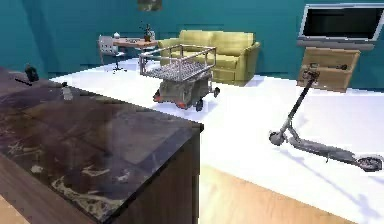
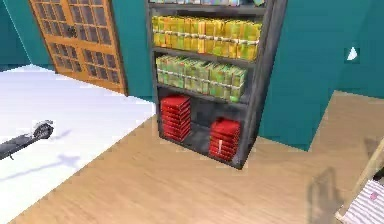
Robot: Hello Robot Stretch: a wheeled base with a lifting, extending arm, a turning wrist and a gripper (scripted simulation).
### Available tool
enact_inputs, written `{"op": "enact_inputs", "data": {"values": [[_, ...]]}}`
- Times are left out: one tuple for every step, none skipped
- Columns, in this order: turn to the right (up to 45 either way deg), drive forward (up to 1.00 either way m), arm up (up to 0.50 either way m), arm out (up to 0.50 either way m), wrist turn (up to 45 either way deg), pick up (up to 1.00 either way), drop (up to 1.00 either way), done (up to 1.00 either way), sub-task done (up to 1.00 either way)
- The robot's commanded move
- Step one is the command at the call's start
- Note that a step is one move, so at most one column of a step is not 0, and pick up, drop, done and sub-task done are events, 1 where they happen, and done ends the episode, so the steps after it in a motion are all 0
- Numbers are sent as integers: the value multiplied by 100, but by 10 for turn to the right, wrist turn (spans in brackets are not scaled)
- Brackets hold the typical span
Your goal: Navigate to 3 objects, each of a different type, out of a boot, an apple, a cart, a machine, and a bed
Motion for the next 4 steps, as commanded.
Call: {"op": "enact_inputs", "data": {"values": [[450,0,0,0,0,0,0,0,0],[450,0,0,0,0,0,0,0,0],[450,0,0,0,0,0,0,0,0],[270,0,0,0,0,0,0,0,0]]}}
